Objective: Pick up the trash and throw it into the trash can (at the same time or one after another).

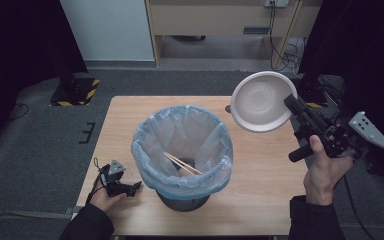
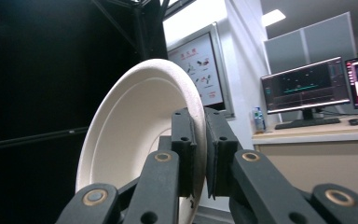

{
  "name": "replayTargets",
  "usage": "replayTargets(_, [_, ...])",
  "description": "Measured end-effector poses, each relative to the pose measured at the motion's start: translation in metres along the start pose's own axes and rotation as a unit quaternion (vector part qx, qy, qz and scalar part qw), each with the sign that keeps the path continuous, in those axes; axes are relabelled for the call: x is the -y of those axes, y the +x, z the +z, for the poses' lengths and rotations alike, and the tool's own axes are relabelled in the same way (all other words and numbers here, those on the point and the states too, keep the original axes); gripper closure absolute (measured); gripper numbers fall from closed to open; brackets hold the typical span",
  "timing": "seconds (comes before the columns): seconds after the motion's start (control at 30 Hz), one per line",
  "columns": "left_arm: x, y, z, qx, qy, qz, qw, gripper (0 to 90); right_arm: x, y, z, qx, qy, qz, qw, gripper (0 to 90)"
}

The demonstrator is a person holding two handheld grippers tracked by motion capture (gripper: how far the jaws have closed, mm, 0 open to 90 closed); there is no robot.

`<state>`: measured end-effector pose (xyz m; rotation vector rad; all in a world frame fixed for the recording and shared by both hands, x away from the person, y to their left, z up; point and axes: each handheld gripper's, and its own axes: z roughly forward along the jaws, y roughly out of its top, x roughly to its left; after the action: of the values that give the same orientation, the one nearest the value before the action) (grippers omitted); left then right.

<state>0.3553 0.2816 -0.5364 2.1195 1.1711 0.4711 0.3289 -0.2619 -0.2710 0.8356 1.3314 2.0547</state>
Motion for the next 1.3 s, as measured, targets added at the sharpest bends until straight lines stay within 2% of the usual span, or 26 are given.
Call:
replayTargets(0.17, [0.000, 0.000, 0.000, 0.000, 0.000, 0.000, 1.0000, 0.0, 0.000, 0.010, 0.005, -0.016, 0.001, -0.003, 0.9999, 84.2])
replayTargets(0.33, [0.000, 0.000, 0.000, 0.000, 0.000, 0.000, 1.0000, 0.0, 0.006, 0.021, 0.013, -0.034, 0.015, -0.001, 0.9993, 84.2])
replayTargets(0.77, [0.000, 0.000, 0.000, 0.000, 0.000, 0.000, 1.0000, 0.0, 0.020, 0.042, 0.041, -0.063, 0.048, -0.009, 0.9968, 84.2])
replayTargets(1.13, [0.000, 0.000, 0.000, 0.000, 0.000, 0.000, 1.0000, 0.0, 0.032, 0.062, 0.067, -0.089, 0.075, -0.012, 0.9931, 84.2])
replayTargets(1.3, [0.000, 0.000, 0.000, 0.000, 0.000, 0.000, 1.0000, 0.0, 0.039, 0.068, 0.075, -0.098, 0.097, -0.016, 0.9903, 84.1])
